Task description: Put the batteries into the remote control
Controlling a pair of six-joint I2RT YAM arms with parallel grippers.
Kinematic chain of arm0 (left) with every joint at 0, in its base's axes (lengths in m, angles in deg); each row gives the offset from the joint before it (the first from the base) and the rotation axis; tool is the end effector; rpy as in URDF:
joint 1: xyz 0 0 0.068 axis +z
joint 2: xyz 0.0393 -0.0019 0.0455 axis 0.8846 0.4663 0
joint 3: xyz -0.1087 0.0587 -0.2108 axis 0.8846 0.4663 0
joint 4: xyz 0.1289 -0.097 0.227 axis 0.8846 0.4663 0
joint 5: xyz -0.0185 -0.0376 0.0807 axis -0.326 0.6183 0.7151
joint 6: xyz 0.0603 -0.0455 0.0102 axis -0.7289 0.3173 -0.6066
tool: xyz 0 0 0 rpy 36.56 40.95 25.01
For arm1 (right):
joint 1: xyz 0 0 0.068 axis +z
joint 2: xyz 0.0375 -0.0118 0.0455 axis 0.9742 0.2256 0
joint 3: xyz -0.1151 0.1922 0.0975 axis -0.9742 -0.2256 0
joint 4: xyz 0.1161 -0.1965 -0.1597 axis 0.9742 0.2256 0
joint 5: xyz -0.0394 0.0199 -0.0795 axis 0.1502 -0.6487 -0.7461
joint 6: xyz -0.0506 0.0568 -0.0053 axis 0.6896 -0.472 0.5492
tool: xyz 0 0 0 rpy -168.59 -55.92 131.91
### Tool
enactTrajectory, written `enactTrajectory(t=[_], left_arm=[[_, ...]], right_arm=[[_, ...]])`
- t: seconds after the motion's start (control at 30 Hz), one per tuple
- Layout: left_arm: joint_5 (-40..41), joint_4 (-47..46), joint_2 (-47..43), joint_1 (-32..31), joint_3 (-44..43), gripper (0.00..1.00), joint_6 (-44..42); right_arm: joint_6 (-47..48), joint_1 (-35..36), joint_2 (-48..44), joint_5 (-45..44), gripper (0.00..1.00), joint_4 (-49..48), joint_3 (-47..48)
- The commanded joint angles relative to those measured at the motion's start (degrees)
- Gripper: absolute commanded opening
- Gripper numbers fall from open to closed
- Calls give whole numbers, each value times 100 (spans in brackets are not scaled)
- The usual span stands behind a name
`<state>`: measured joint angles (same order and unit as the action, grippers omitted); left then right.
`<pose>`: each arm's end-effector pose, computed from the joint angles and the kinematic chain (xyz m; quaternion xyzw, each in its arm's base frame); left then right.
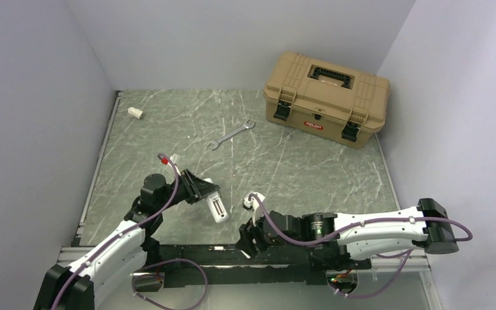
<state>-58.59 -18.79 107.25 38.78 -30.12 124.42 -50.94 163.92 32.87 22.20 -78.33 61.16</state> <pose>0.1984 -0.1198 0.1507 -0.1214 0.7690 -0.5538 0.2954 0.0284 0.2768 0.2017 -0.3559 0.7935 0.3699 0.3270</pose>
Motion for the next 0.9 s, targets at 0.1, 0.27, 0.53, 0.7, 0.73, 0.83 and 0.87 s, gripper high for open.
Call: enactTrajectory(t=[0.1, 0.27, 0.53, 0.7, 0.73, 0.83, 0.87], left_arm=[[-371, -257, -85, 218, 11, 0, -120], [-365, -203, -171, 259, 80, 0, -125], [-389, -299, -120, 285, 136, 0, -86], [-436, -382, -35, 285, 144, 0, -68], [-432, -386, -26, 288, 145, 0, -68], [-425, -418, -20, 294, 170, 0, -56], [-434, -445, -8, 295, 179, 0, -47]], right_arm=[[-1199, 57, 767, -619, 67, 871, 223], [-1339, 68, 1156, -405, 66, 882, 153], [-1302, 124, 1542, -271, 61, 658, 158], [-1310, 244, 1914, -259, 58, 646, 250], [-1312, 262, 1974, -274, 57, 628, 263], [-1310, 269, 2113, -297, 56, 585, 313], [-1307, 272, 2146, -304, 56, 576, 337]])
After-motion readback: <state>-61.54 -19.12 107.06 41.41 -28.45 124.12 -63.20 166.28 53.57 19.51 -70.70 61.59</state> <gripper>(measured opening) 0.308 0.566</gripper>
